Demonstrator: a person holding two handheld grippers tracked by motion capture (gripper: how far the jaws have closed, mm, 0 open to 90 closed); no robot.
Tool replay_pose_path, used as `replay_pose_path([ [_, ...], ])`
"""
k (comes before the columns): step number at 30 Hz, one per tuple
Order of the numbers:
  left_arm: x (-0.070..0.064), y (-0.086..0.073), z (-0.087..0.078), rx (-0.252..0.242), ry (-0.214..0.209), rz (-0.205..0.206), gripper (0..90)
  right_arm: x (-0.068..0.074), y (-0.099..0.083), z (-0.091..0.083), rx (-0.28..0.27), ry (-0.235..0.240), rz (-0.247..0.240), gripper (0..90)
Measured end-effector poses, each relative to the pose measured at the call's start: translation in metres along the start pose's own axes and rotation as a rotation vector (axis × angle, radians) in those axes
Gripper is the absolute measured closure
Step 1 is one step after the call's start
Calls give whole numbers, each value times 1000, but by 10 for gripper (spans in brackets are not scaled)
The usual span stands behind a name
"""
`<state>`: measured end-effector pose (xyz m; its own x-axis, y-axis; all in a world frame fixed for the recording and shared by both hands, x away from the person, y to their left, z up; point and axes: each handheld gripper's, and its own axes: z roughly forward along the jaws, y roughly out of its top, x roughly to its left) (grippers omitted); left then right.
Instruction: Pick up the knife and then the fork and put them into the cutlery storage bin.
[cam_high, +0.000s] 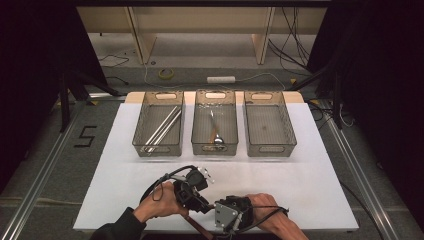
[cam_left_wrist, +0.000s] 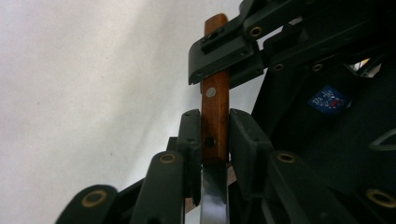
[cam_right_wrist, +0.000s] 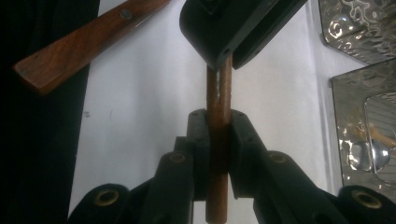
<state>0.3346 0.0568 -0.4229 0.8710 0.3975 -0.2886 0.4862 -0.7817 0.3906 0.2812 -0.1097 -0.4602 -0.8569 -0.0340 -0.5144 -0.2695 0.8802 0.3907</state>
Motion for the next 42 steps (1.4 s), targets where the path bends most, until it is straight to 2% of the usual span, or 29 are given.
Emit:
replay_pose_path([
  [2,0,0,-4,-19,3,7,695,0,-1,0,9,4,1,816],
  [4,0,0,-10,-45,22,7,613,-1,-4,0,17,17,-4,817],
  [6,0,-1,-16,-79,37,14,581,-2,-6,-1,29,19,24,817],
  [7,0,-1,-19,-99,53,14,542,-4,-8,-2,35,21,3,817],
  [8,1,-1,-21,-115,65,7,489,-5,-10,-2,33,14,18,817],
  [12,2,-2,-29,-196,99,-3,389,-12,-20,-6,60,6,73,817],
  [15,4,-5,-35,-234,131,1,336,-19,-29,-10,73,-8,103,817],
  [19,7,-10,-43,-306,181,9,276,-27,-41,-15,97,-26,172,817],
  [22,9,-15,-47,-361,190,8,249,-35,-51,-21,102,-47,230,817],
  [24,10,-19,-48,-393,198,14,235,-42,-58,-25,110,-46,276,817],
  [30,12,-35,-46,-473,211,16,209,-67,-77,-42,52,-74,527,817],
  [35,14,-46,-42,-515,241,15,196,-95,-95,-54,26,-88,736,817],
  [38,13,-51,-41,-539,259,22,193,-112,-108,-58,11,-101,844,817],
  [42,13,-53,-41,-551,285,30,183,-134,-121,-60,16,-136,958,817],
])
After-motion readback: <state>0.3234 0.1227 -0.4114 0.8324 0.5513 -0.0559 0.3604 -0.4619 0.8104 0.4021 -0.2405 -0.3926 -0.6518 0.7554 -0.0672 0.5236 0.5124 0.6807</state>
